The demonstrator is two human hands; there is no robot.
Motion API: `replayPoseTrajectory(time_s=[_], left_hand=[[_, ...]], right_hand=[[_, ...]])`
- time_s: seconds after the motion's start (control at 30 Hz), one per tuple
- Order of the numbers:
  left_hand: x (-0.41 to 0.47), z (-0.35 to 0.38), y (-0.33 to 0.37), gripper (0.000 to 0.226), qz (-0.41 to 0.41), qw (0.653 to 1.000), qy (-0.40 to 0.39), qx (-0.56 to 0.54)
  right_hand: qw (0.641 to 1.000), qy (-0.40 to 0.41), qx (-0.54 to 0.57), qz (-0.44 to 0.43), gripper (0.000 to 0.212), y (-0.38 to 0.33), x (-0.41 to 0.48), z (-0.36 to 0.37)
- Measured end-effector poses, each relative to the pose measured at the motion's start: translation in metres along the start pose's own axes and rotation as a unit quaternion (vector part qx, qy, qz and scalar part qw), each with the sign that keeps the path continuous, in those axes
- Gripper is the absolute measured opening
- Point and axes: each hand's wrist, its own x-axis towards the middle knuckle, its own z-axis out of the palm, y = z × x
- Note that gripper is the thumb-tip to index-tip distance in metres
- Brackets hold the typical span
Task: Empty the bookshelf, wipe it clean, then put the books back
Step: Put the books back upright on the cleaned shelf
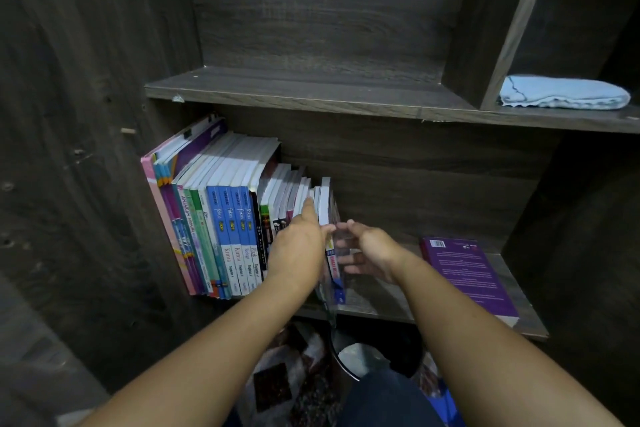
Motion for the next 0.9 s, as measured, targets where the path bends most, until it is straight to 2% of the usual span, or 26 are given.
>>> replayPoseTrajectory(time_s=[0.13, 0.23, 0.33, 0.43, 0.63, 0.7, 0.8, 0.9], left_hand=[[-0.021, -0.014, -0.011, 0.028, -0.027, 0.999, -0.014, 0.013], [-0.028, -0.024, -0.011, 0.036, -0.05, 0.996, -0.073, 0.025], [-0.02, -0.029, -0.014, 0.04, -0.095, 0.985, -0.142, -0.015], [-0.015, -0.035, -0.01, 0.034, -0.103, 0.972, -0.211, -0.021], [-0.023, -0.073, -0.027, 0.018, -0.083, 0.963, -0.251, 0.048], [-0.026, -0.089, -0.04, 0.018, -0.068, 0.964, -0.242, 0.092], [-0.03, -0.106, -0.058, 0.018, -0.05, 0.961, -0.222, 0.154], [-0.033, -0.113, -0.071, 0.019, -0.049, 0.959, -0.214, 0.179]], right_hand=[[1.0, 0.002, -0.015, -0.007, 0.047, -0.008, 0.004, 0.019], [0.999, -0.036, -0.023, -0.011, 0.053, -0.018, 0.007, 0.028], [0.997, -0.034, -0.069, -0.008, 0.06, -0.03, 0.005, 0.035], [0.994, 0.008, -0.104, -0.026, 0.068, -0.037, 0.005, 0.039], [0.987, 0.021, -0.155, -0.042, 0.058, -0.05, 0.003, 0.042], [0.984, 0.037, -0.173, -0.037, 0.072, -0.051, 0.003, 0.05], [0.978, 0.079, -0.184, -0.051, 0.118, -0.054, 0.002, 0.068], [0.971, 0.112, -0.199, -0.078, 0.126, -0.059, 0.005, 0.082]])
